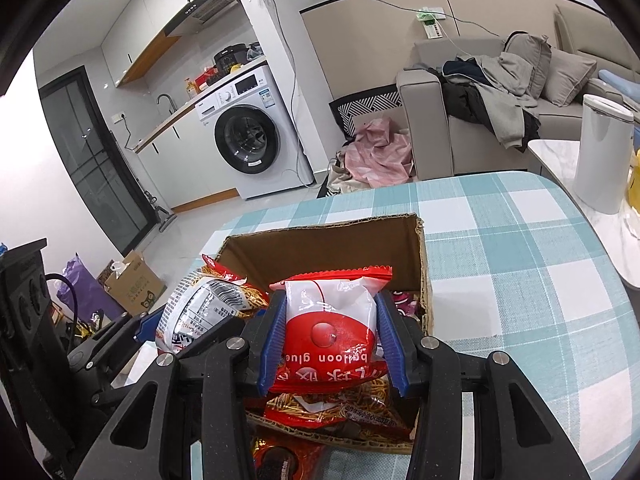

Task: Organize snacks
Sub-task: 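Lower both held packets into the cardboard box, then open both tools to release the packets and withdraw from the box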

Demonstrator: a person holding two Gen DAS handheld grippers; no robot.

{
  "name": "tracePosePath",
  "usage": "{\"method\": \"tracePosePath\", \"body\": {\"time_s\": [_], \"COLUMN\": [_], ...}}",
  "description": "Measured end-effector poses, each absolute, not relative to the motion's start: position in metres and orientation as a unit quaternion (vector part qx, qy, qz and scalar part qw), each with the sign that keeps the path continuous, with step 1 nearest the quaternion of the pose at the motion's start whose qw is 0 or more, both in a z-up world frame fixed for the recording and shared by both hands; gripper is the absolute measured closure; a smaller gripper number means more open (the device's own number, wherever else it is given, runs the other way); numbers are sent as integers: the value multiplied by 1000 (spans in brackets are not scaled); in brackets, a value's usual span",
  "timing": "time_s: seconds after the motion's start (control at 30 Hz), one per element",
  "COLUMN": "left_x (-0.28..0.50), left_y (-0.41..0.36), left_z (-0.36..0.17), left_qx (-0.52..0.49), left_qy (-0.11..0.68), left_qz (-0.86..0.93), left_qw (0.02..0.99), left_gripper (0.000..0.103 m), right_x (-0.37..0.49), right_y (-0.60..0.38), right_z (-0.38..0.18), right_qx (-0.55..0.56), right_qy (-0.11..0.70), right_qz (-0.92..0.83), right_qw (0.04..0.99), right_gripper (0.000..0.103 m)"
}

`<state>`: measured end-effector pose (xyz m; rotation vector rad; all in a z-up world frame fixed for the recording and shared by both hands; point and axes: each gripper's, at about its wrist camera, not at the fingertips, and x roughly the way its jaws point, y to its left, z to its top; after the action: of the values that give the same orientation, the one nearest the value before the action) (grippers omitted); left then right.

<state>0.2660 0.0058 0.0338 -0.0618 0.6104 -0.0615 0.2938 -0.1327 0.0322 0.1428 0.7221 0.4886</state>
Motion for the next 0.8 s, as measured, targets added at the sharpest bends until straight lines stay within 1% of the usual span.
{"method": "tracePosePath", "body": {"time_s": [0.13,0.2,0.3,0.33,0.37,0.4,0.43,0.47,0.5,0.53,0.6,0.73,0.8], "left_x": [263,261,256,254,252,249,246,241,238,233,227,206,196], "left_y": [5,6,8,9,10,11,13,15,16,19,21,29,32], "left_z": [36,37,39,41,42,44,46,48,50,52,54,57,58], "left_qx": [-32,-34,-37,-38,-39,-40,-43,-47,-49,-51,-52,-61,-64], "left_qy": [299,297,297,298,299,297,294,289,286,285,287,281,275], "left_qz": [-31,-31,-32,-33,-33,-33,-32,-32,-32,-31,-28,-13,-13], "left_qw": [953,954,954,953,953,953,954,956,956,957,956,958,959], "left_gripper": [50,50,48,44,37,33,27,21,20,20,18,1,1], "right_x": [293,290,285,283,281,279,276,273,270,267,260,249,244], "right_y": [-133,-134,-136,-137,-138,-139,-141,-142,-143,-145,-149,-155,-157], "right_z": [32,34,37,38,40,42,43,45,46,48,49,45,44], "right_qx": [65,58,50,46,43,41,40,41,42,41,43,45,44], "right_qy": [346,340,333,329,327,324,322,319,317,315,312,315,312], "right_qz": [237,237,239,237,237,239,243,247,250,252,255,266,269], "right_qw": [905,908,911,913,914,914,914,914,914,914,914,910,910], "right_gripper": [58,54,52,50,44,34,30,24,17,14,5,1,1]}}
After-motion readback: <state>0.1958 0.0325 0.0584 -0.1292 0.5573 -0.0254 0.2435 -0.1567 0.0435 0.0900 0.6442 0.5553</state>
